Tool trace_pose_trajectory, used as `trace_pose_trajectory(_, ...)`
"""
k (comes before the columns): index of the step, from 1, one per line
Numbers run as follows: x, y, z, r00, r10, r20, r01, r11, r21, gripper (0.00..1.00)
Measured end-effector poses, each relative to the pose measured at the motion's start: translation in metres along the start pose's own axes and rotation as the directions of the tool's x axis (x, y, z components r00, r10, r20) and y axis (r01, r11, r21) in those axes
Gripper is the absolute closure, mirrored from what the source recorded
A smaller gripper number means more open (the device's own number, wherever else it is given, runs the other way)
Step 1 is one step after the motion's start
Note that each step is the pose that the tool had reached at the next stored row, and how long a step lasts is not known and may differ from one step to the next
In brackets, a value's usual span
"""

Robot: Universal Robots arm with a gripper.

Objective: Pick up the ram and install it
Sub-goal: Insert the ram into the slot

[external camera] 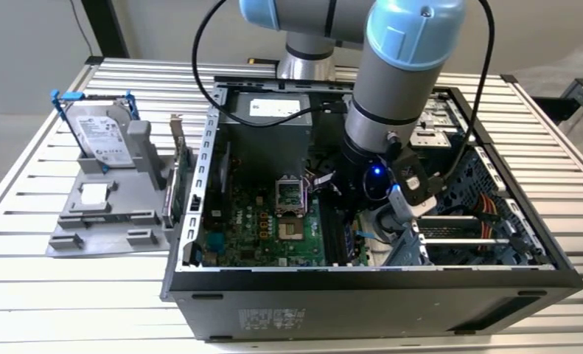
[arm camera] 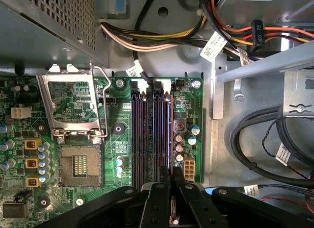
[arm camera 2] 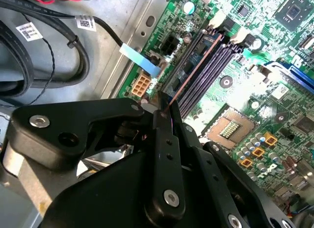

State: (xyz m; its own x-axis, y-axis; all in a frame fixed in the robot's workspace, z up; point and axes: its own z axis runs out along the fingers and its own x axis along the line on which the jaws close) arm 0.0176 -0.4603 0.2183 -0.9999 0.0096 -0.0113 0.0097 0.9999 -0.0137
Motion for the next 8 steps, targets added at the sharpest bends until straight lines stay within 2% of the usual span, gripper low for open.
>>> trace_pose_trajectory(8,0.0007,-0.0017,0.0,1.0,0.0,0.0,0.0,1.0,0.0,1.0)
